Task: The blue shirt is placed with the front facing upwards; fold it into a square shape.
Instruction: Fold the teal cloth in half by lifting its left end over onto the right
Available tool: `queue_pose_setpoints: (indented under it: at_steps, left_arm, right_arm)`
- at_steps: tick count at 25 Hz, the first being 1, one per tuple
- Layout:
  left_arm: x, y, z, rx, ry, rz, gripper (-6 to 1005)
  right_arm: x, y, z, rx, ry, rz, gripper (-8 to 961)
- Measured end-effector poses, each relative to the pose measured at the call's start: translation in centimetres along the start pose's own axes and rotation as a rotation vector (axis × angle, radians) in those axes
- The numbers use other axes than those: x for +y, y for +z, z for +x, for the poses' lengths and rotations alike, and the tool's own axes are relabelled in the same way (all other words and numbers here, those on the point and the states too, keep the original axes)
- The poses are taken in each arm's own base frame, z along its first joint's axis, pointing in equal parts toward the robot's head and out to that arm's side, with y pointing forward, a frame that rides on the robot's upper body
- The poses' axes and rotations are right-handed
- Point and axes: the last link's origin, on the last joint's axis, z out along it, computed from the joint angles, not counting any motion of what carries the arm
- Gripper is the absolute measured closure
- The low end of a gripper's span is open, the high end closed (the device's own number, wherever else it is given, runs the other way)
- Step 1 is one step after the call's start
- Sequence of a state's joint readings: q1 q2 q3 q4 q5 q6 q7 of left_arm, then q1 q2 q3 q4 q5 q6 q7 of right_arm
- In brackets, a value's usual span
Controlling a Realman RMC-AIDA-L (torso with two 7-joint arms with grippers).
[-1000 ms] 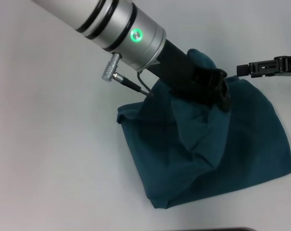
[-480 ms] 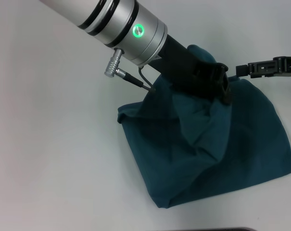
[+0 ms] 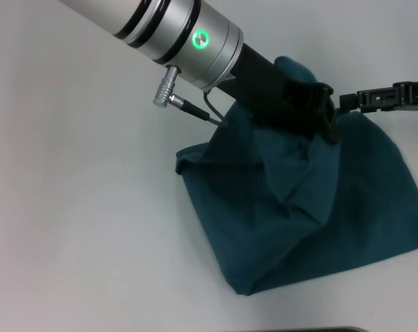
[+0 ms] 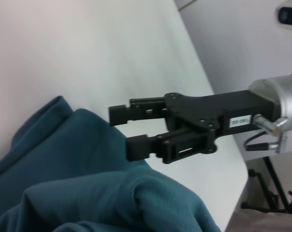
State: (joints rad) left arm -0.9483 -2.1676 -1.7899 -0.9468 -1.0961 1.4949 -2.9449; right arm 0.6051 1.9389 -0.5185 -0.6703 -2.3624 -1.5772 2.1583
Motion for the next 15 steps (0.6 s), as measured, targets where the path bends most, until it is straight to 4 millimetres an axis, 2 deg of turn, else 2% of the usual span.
queue_pose_setpoints:
  at_steps: [6, 15]
  left_arm:
    - [-0.5, 0.0, -0.3, 0.013, 0.021, -0.063, 907]
    - [-0.8, -1.0, 0.1, 0.078, 0.005, -0.094, 755]
  right_arm:
    - [-0.1, 0.0, 0.1, 0.0, 0.002, 0.001, 68]
    - [-0.1, -0.1, 0.2, 0.001, 0.004, 0.003, 68]
